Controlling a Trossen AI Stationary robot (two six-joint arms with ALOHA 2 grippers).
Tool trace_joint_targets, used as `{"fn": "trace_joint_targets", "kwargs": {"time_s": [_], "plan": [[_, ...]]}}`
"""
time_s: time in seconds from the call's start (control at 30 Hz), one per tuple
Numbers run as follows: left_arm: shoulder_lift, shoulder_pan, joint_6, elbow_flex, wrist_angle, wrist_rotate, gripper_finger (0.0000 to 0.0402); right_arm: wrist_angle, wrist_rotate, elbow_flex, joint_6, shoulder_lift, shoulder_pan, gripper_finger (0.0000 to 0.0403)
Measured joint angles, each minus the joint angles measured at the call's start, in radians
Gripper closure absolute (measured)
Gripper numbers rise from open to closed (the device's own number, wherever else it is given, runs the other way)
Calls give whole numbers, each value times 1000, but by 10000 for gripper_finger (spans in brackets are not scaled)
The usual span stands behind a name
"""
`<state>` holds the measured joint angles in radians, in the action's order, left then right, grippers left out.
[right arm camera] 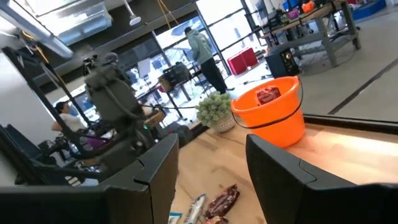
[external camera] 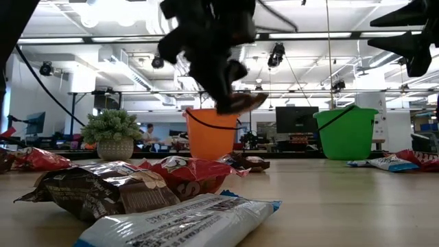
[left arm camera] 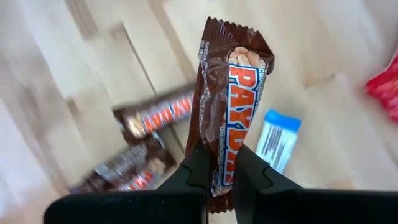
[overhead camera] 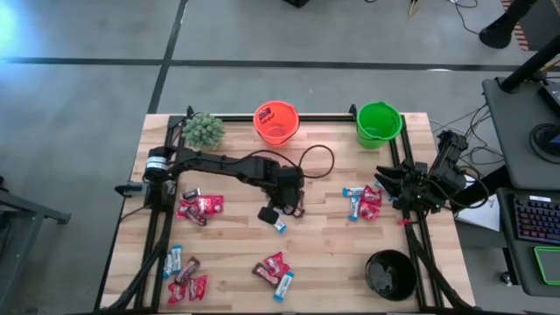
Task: Organize candy in baskets
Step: Put the brown chocolate bar into the black bucket
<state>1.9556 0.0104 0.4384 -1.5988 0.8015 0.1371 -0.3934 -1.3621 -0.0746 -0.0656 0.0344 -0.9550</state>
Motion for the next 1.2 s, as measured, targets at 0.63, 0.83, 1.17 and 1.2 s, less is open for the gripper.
{"fn": "trace_joint_targets", "kwargs": {"time_s": [0.63, 0.83, 1.17, 1.2], "plan": [[0, 4, 114, -123, -64, -174, 397, 1, 1, 17, -258, 29, 0, 161], [0, -1, 139, -122, -133, -175, 397, -4, 3, 18, -427, 174, 8, 163], [0, -7, 160, -122, -133, -173, 396, -9, 127, -128, -578, 551, 142, 161], [0, -7, 160, -122, -129, -173, 396, -9, 151, -157, -573, 592, 160, 161]]}}
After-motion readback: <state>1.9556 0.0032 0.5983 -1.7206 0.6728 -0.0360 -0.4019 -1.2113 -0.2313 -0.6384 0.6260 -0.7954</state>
